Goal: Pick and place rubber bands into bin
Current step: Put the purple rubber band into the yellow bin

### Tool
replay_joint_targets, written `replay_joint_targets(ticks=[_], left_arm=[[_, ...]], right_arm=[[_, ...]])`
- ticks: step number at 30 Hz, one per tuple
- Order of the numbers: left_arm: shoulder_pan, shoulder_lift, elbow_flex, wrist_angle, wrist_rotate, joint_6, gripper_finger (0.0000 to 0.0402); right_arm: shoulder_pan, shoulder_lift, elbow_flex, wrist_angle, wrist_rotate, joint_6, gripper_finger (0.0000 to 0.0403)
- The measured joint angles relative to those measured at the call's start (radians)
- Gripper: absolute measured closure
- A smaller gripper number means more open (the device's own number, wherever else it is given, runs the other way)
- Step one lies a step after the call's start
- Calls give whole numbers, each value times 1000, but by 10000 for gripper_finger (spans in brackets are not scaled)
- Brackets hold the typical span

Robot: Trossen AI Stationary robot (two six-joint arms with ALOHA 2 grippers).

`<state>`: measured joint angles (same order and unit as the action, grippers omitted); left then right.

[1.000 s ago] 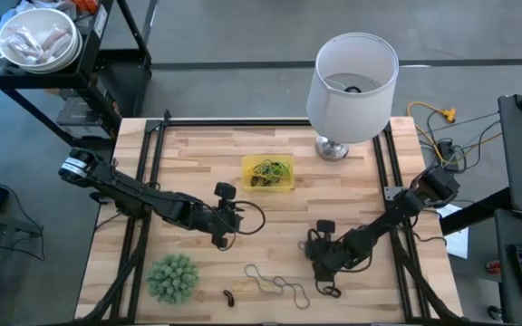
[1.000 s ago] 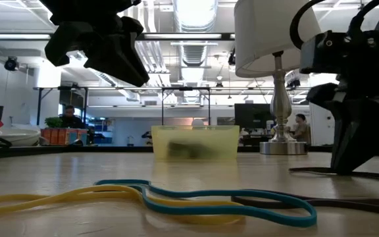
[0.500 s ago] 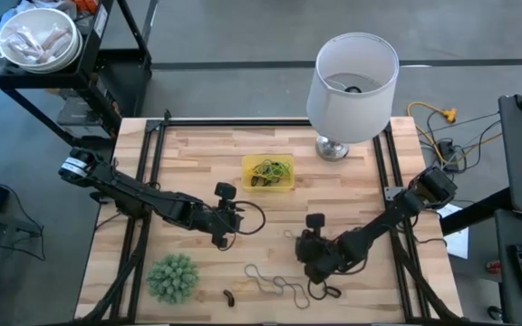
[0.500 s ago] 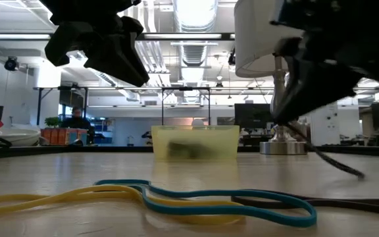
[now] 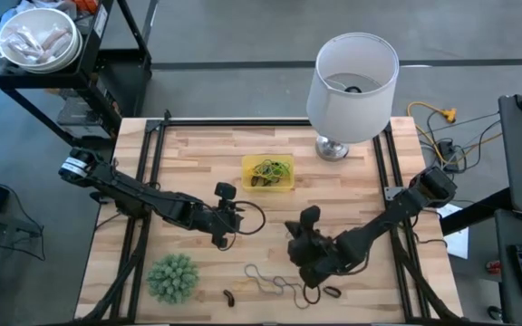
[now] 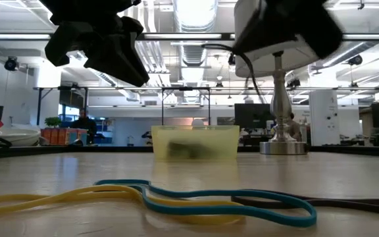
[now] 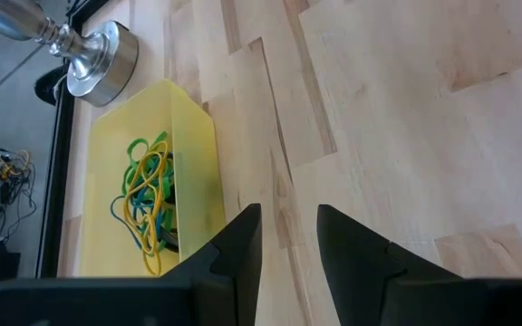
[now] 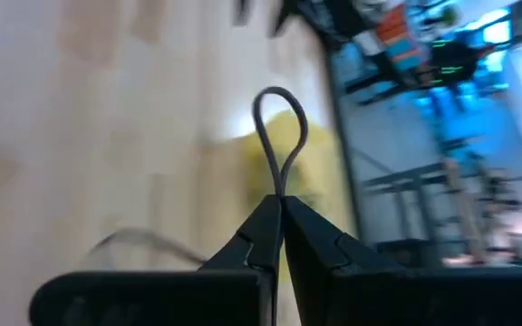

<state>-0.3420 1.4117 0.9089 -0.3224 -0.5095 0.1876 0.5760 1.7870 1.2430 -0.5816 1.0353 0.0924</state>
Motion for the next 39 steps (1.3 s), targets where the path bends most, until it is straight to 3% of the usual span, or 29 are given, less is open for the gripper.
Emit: replay_joint_targets(ticks=[6,17,39], left_arm=[[0,0,0,0,0,0,308],[0,0,0,-1,0,0,308],[0,0,0,-2,0,0,308]], right_arm=[[-68,0,44,2,94,-116,394],[-261,0,70,10,83,-153,394],[-599,0,49,113,-273,-214,394]])
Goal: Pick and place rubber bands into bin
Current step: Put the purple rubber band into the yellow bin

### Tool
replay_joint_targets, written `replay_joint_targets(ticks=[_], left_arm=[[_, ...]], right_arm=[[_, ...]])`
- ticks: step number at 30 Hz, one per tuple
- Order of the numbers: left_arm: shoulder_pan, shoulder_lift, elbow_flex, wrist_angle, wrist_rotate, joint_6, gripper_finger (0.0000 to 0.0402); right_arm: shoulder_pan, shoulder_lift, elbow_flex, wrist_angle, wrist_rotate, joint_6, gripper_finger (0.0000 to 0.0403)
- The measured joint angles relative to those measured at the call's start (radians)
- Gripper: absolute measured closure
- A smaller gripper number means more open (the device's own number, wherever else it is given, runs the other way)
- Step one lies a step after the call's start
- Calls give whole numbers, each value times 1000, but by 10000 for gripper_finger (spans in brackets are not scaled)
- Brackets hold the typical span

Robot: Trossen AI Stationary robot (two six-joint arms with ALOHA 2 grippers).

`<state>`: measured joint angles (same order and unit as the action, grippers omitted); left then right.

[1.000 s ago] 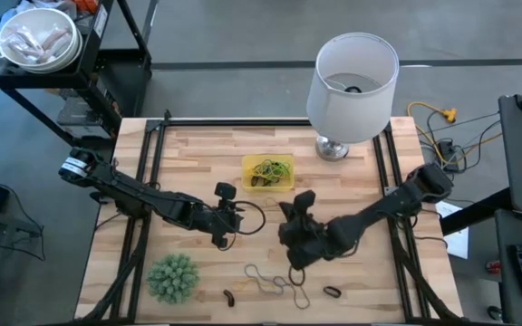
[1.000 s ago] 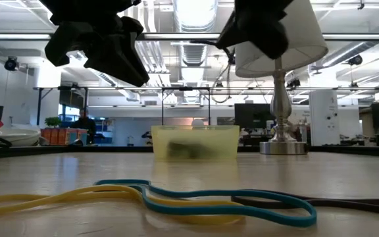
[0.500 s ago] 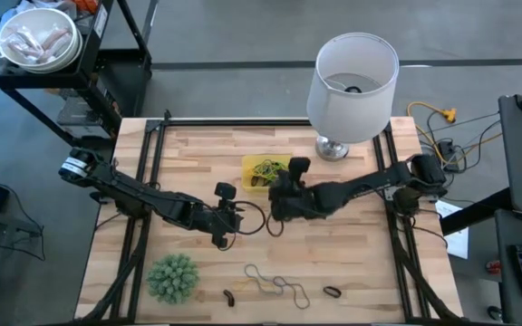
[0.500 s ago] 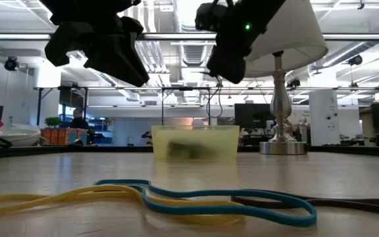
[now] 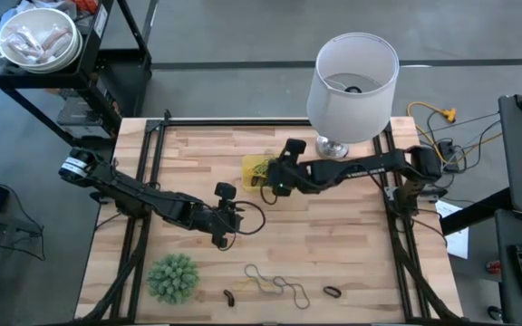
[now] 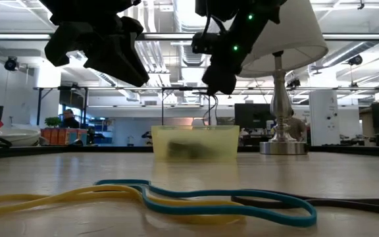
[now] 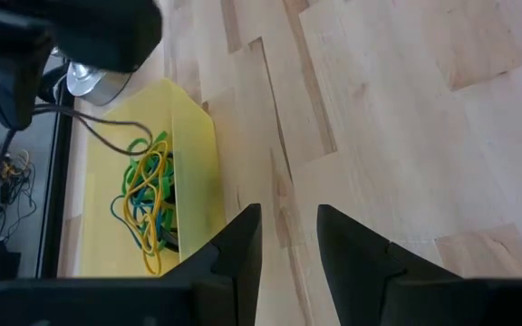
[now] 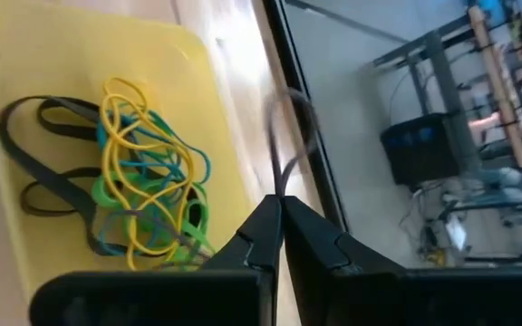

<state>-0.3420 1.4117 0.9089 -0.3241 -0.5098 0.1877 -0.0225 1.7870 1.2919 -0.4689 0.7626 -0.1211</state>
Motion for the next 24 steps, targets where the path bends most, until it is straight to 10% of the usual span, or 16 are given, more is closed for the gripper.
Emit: replay_joint_targets(ticks=[24], left_arm=[[0,0,-10,1,0,0,308]], right_arm=[[-130,2,-115,123,-337,0,356]])
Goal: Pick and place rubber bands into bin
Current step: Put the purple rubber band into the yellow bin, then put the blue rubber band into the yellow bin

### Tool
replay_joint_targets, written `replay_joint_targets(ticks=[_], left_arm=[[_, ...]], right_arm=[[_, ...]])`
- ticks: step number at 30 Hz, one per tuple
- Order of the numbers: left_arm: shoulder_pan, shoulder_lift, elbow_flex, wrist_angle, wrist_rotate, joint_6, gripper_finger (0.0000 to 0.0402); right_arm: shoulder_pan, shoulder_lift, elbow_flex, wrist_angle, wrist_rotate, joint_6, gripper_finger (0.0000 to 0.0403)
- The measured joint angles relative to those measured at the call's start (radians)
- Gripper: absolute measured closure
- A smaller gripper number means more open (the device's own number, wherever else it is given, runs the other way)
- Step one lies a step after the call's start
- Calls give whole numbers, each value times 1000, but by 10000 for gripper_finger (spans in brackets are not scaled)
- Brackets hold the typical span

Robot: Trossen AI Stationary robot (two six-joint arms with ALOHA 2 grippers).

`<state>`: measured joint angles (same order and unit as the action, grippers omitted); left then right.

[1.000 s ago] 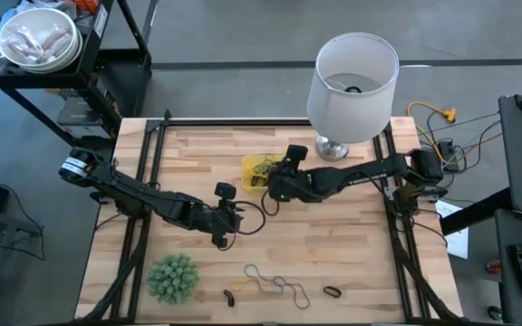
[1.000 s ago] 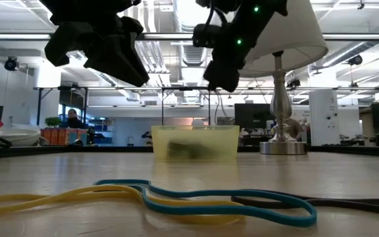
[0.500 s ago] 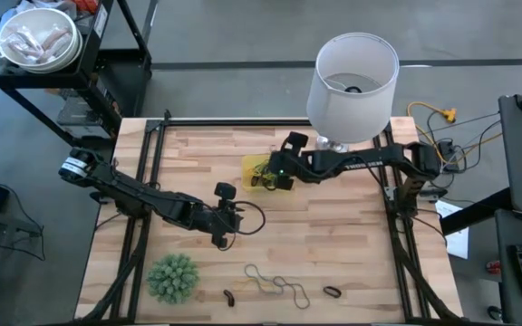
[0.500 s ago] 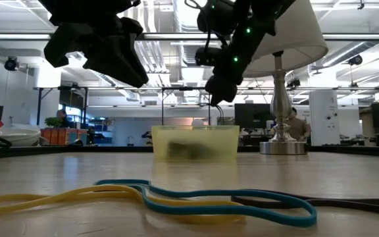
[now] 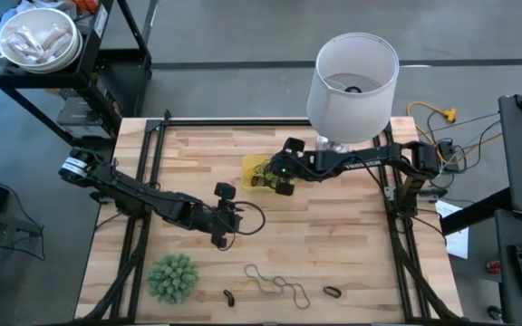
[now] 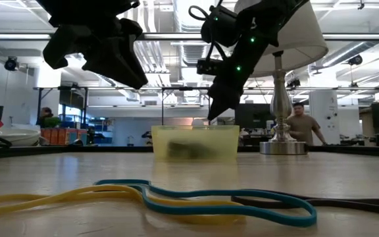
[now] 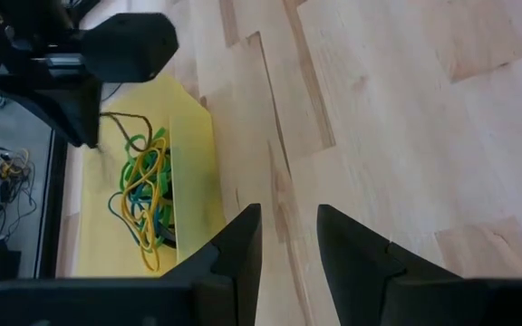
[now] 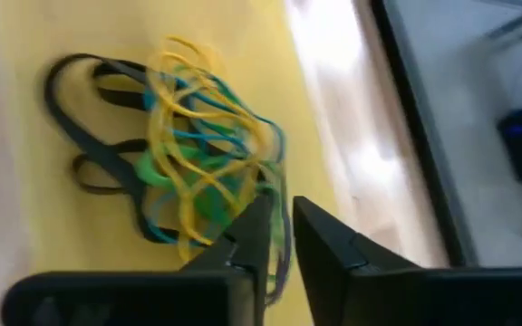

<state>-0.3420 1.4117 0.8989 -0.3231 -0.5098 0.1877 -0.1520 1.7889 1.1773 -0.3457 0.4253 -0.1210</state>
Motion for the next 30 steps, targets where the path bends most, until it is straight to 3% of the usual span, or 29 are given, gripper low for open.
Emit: replay_joint_targets(ticks=[9,16,22,25,30], left_arm=[[0,0,-3,0,0,0,308],[0,0,-5,1,0,0,308],[0,0,-7,24,6,0,308],[0,0,-8,53,62,1,308],[-1,0,-29,137,284,-1,308]], right_arm=[[2,-1,2,11,-15,-25,285],[87,-58,8,-28,-15,-100,279],[214,-156,6,-182,-15,-68,292],[288,-205,1,-273,-16,12,299],[427,-274,-35,-338,-15,134,308]])
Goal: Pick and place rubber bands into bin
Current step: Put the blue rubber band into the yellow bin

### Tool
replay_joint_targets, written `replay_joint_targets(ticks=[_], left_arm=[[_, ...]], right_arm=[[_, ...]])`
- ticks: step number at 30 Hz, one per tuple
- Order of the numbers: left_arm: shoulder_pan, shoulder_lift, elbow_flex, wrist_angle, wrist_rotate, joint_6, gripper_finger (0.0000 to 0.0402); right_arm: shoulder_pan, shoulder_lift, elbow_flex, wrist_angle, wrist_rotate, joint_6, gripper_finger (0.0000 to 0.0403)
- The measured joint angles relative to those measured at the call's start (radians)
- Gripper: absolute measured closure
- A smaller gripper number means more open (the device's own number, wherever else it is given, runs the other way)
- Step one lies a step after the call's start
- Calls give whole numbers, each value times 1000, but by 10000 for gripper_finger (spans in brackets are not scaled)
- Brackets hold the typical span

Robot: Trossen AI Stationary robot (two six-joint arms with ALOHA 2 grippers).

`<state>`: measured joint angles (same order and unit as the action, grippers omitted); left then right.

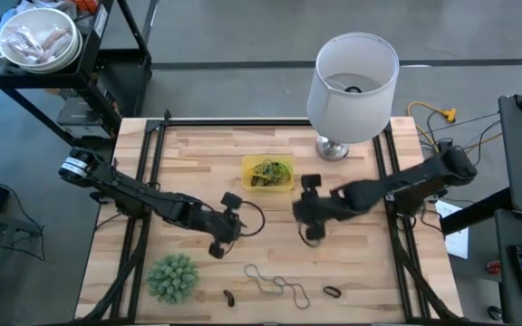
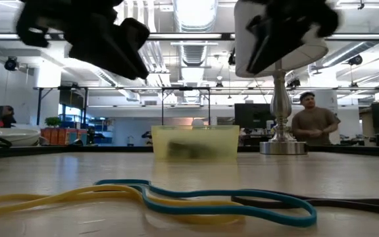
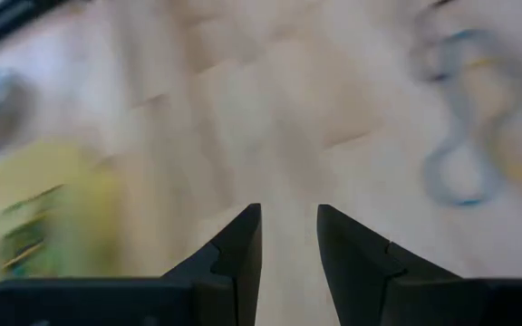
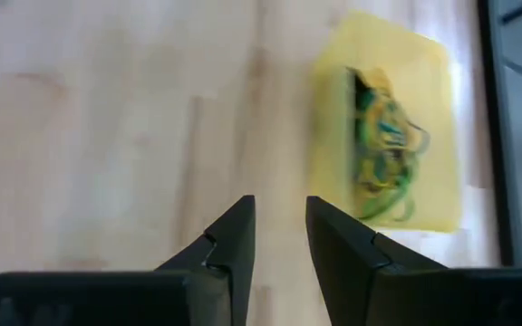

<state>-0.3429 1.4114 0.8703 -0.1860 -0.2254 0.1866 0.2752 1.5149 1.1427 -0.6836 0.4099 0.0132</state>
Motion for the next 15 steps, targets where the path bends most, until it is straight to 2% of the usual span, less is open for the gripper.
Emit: replay_joint_targets(ticks=[4,11,15], left_arm=[[-6,20,-20,57,156,-2,308],[-31,108,-20,123,194,-26,308],[-45,176,-17,193,230,-26,308]], right_arm=[[109,-39,-49,9,-1,52,316],[248,-67,-133,70,8,188,330],[293,-67,-174,125,8,197,336]])
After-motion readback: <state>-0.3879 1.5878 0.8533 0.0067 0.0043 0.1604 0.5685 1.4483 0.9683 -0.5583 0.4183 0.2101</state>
